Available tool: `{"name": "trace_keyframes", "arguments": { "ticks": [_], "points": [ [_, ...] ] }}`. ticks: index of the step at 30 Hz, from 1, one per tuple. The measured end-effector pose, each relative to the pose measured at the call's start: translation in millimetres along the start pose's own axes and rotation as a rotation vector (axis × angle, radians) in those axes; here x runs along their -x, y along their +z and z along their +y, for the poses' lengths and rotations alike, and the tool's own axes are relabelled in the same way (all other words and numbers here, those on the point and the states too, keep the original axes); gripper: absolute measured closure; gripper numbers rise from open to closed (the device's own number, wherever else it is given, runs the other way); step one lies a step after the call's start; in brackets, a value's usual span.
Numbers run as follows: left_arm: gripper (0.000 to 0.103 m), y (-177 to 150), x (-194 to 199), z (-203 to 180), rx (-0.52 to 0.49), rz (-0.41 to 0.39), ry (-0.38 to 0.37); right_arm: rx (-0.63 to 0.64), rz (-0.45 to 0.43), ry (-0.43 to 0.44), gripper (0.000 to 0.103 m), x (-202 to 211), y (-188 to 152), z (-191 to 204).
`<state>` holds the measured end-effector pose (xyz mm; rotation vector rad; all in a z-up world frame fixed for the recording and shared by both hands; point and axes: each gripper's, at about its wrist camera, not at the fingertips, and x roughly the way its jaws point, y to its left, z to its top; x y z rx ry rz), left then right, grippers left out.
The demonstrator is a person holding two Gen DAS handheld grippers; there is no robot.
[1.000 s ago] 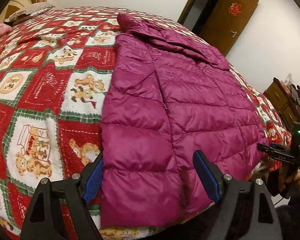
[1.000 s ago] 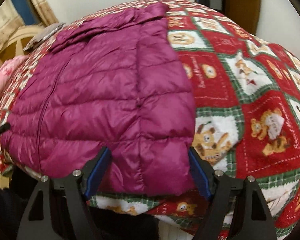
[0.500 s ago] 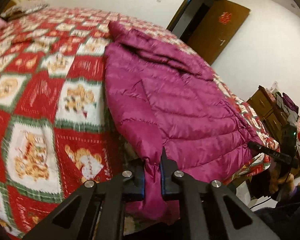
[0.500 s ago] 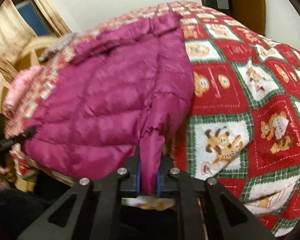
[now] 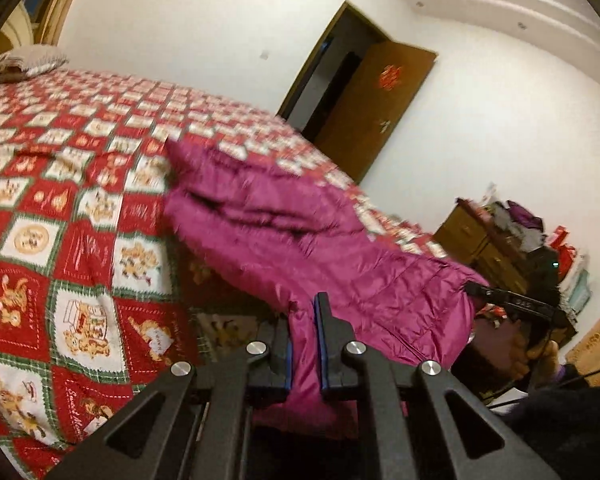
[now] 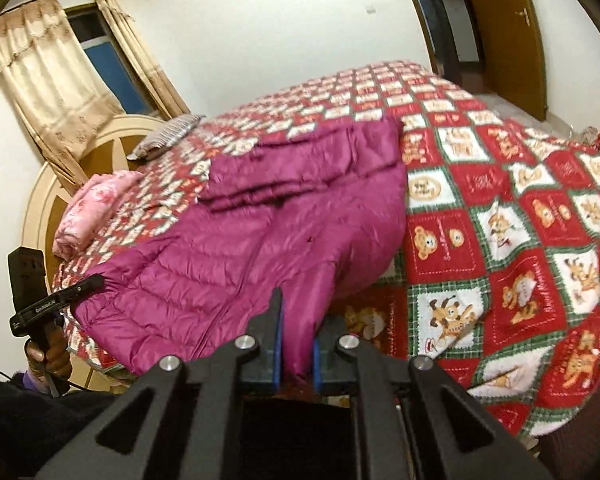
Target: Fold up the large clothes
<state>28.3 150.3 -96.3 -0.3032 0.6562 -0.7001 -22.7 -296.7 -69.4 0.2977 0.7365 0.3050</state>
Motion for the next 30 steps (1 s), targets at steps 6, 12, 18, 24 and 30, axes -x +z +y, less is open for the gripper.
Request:
{"name": "trace_keyframes", "arguments": {
  "ticks": [6,12,18,24,30],
  "points": [
    [0.095,17.8,23.4,-9.9,-0.019,-0.053,-0.054,-0.050,-0.075,0.028,0.090,34.1,7.7,-5.5],
    [0.095,70.3,19.7,-5.2,-0.002,-0.110,-0.060,-0.103,-0.165,0.094,0.089,50.8,43.7,-13.7],
    [0.095,137.1,-34.0,30.7,0.094,-0.095,0.017,-0.090,-0.192,0.133,0.089,16.4,113.6,-17.2],
    [0.095,185.1,-114.1,79.5,0.201,-0.026,0.189,-0.160,-0.159,0.111,0.089,-64.5,182.3,-42.0],
    [0.094,199.5,-198.8,121.6,0.221,0.058,0.338,-0.246,-0.077,0.010,0.089,-162.7,207.9,-81.4]
  ]
}}
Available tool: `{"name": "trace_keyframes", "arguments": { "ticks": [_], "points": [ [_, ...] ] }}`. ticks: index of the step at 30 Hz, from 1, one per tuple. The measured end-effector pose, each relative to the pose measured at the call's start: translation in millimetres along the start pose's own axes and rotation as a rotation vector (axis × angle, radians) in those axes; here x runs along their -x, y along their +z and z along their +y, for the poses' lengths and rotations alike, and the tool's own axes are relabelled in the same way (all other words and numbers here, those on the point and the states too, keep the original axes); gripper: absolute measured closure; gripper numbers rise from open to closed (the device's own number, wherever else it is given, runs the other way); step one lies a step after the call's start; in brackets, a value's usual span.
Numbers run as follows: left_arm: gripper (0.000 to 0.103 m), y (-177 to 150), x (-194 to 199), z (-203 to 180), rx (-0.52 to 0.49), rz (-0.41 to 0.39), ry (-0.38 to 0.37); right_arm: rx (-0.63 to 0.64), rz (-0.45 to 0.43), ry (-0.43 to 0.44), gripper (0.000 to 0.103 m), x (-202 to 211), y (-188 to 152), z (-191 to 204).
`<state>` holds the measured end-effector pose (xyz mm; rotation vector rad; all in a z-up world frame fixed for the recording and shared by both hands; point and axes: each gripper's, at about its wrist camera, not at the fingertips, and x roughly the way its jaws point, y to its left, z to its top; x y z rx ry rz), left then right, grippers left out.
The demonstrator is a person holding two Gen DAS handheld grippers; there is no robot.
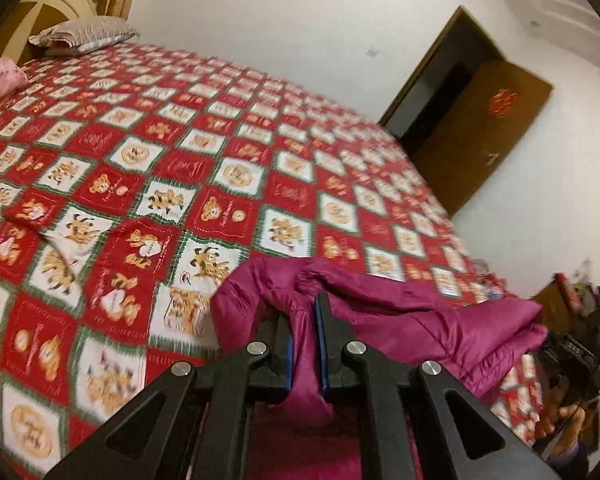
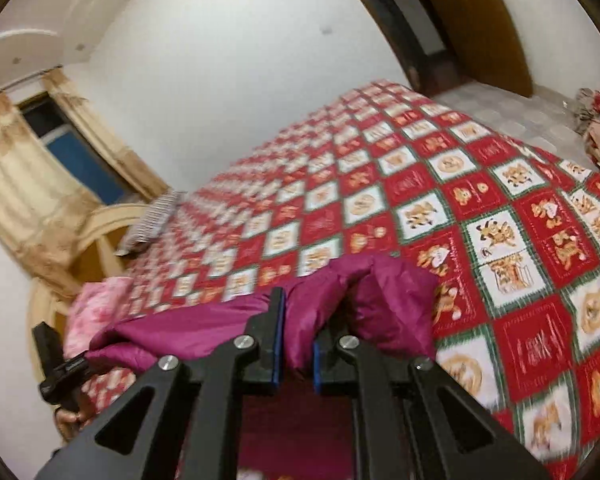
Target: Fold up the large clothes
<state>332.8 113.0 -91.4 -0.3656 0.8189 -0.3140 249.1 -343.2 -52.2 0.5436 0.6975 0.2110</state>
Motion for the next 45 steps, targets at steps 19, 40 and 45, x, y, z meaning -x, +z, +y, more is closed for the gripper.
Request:
{"name": "trace_keyframes", "arguments": {
  "ticks": [19,40,45],
  "points": [
    [0.074,26.1,-77.7,59.2,0.257,0.171,-0.142,-0.053,-0.001,-0.066,0.036,-78.4,0.6,-42.0],
    [0.029,14.6,-90.8,-82.1,-0.261,0.016,0.278,0.423,0.004,-0.334,0.053,-101.5,7.5,67.2],
    [0.029,5.6,-128.6,-80.9,-0.357,0.010,0.477,0.516,0.044,-0.488,0.061,-147.9,5.3,53.5]
  ]
}}
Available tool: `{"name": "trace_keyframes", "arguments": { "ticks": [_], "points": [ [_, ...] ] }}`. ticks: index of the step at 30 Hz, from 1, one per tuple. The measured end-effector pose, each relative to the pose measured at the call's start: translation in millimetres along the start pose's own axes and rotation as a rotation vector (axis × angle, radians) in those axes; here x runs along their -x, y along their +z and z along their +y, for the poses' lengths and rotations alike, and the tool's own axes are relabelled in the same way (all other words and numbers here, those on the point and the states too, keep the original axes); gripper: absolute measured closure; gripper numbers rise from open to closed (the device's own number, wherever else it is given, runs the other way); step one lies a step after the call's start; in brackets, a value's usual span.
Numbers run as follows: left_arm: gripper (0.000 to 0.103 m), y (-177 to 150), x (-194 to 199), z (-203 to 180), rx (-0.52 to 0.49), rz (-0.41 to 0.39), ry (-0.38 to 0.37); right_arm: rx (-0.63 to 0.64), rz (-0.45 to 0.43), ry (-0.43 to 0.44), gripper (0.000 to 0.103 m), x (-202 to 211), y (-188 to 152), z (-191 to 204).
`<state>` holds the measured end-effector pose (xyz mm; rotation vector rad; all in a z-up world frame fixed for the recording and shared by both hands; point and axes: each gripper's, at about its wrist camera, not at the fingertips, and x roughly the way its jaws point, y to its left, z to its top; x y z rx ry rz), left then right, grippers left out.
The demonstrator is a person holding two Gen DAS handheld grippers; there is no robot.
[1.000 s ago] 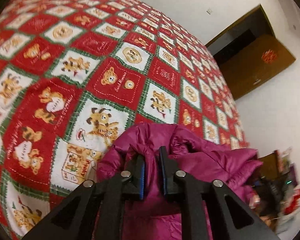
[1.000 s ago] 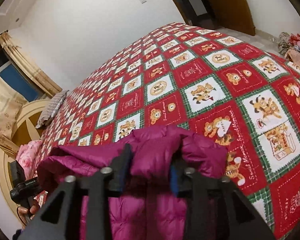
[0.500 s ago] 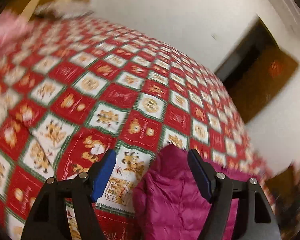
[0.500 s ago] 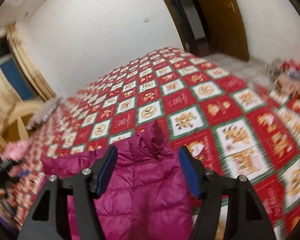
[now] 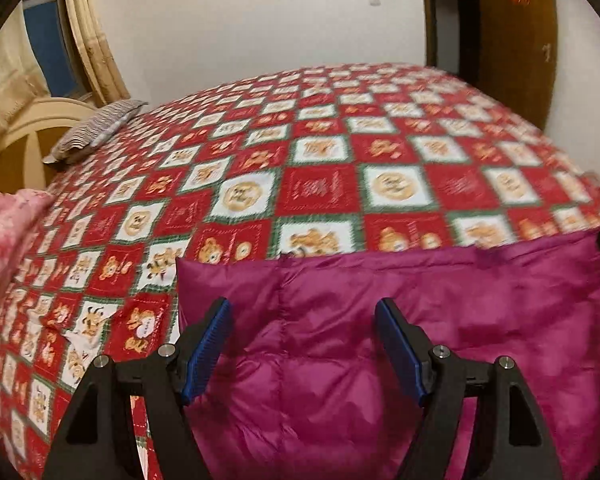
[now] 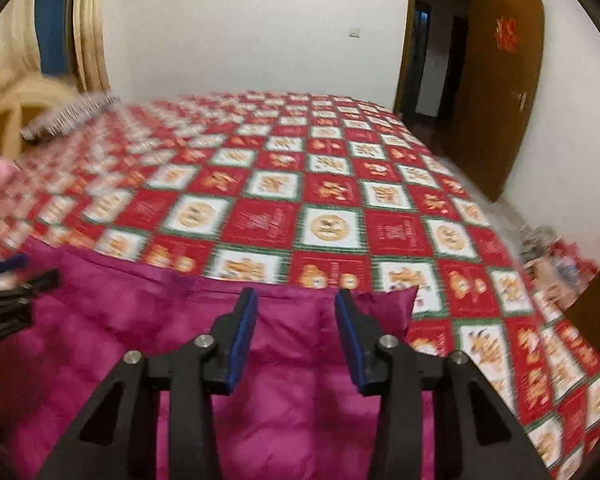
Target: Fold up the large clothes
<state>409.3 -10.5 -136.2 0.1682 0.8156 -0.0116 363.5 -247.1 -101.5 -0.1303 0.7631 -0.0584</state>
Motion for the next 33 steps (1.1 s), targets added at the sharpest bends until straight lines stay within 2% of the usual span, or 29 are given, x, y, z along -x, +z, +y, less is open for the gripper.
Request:
{"name": "trace_keyframes", "arguments": {
  "ticks": [2,7,13,21,27,31,33],
  "points": [
    [0.029,-5.8,-15.0,0.4,-0.004,0.022,0.020,0.000,0.039,-0.022,0.061,-20.3,-8.3,-4.8],
    [0.028,-13.0,-31.2,-2.1,0.028,0.032,0.003,-0.095,0.099,0.011,0.061,-51.8,-33.8,-23.1],
    [0.017,-16.0,-42.8,-5.8,0.054,0.015,0.033,-0.173,0.074,0.058,0.061,-60.6,-45.5,-33.2],
    [0.013,-19.1,-55.1,-3.4,0.085,0.013,0.019,-0.272,0.066,0.145,0.062,-69.7,-49.9,-49.5],
    [0.012,-20.0,-56.7,-4.7,0.075,0.016,0.032,-0.254,0.083,0.113,0.062,-63.3,-45.6,-46.6],
    [0.012,-20.2,-56.7,-4.8,0.074,0.015,0.034,-0.248,0.024,0.053,0.065,-29.4,-43.3,-55.0],
    [0.012,-20.4,-56.5,-4.3,0.071,0.015,0.037,-0.233,0.036,0.018,0.065,-24.3,-46.4,-58.8]
  ]
}}
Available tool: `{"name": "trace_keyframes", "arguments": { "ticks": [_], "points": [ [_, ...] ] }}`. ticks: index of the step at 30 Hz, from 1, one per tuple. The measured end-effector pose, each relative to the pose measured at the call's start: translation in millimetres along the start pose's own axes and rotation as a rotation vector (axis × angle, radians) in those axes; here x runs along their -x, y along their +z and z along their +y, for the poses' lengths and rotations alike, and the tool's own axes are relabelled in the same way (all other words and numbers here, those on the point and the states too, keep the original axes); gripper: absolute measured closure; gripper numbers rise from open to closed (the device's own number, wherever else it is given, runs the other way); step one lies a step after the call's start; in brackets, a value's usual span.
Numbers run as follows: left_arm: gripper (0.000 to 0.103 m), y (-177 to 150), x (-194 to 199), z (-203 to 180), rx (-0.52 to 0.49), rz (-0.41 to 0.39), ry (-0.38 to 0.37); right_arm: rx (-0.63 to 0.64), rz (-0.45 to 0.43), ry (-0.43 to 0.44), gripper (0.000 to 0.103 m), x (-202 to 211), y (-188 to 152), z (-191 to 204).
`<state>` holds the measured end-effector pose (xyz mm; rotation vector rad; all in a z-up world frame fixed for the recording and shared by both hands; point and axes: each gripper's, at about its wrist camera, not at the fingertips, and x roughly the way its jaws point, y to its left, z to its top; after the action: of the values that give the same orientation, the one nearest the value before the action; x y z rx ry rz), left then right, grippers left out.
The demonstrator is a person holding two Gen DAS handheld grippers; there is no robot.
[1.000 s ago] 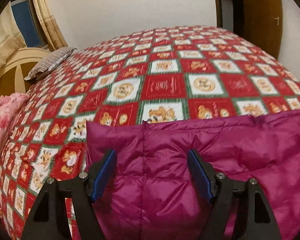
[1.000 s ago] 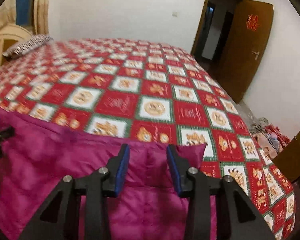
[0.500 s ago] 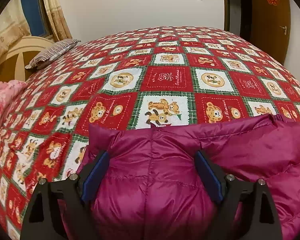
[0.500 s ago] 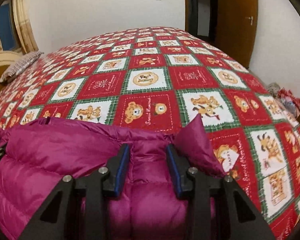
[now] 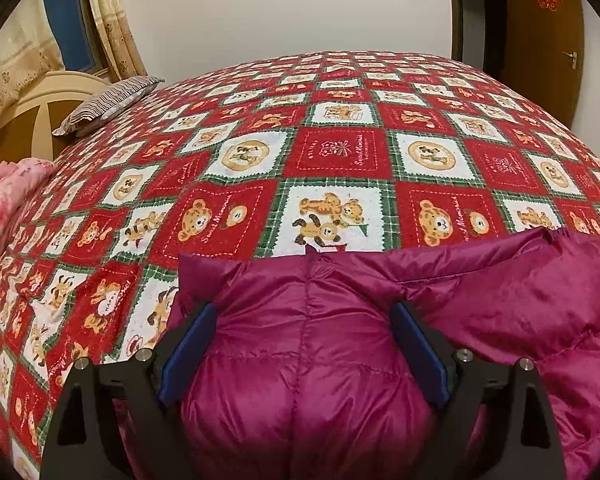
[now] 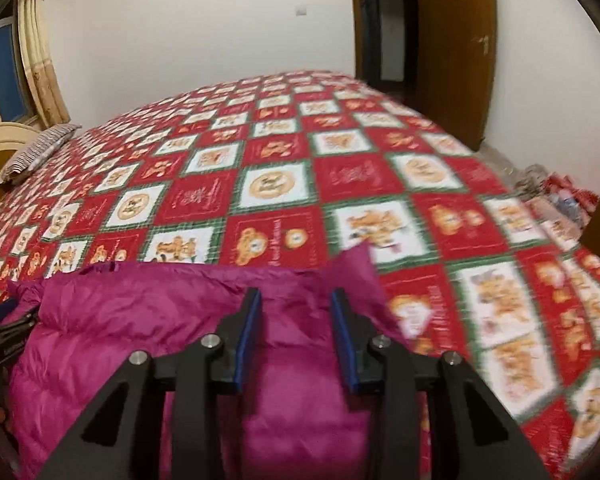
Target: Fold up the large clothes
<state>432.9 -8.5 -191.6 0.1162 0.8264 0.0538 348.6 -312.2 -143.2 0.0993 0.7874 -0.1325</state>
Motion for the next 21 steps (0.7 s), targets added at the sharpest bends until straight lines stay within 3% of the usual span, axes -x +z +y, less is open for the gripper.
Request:
{"name": "trace_keyframes", "arguments": {
  "ticks": [3,10,12,16,18,21],
  "points": [
    [0.012,-0.1,0.3,-0.4,-0.002,-0.001,0.004,0.029,0.053,-0.042,0.065,-13.9,-11.9,-5.1],
    [0.012,-0.2,0.7,0.5,0.005,0.003,-0.007,-0.050,0.037,0.010,0.065,-30.2,-21.5,-21.3],
    [0.012,0.7,1.2,5.9,0.027,0.009,-0.042,-0.036,0.037,-0.006,0.065,-29.3,-21.7,-18.1],
    [0.012,2.0,31.8,37.4,0.098,0.001,-0.204,-0.009,0.077,-0.018,0.064,-27.9,-17.9,-16.2],
    [0.012,-4.5,58.3,54.2,0.124,-0.048,-0.244,0.019,0.073,-0.028,0.089,-10.0,-14.0,-14.1],
    [0.012,-20.5,89.3,78.2,0.122,-0.071,-0.222,0.070,-0.018,-0.002,0.089,32.8,-16.2,5.4]
  ]
}}
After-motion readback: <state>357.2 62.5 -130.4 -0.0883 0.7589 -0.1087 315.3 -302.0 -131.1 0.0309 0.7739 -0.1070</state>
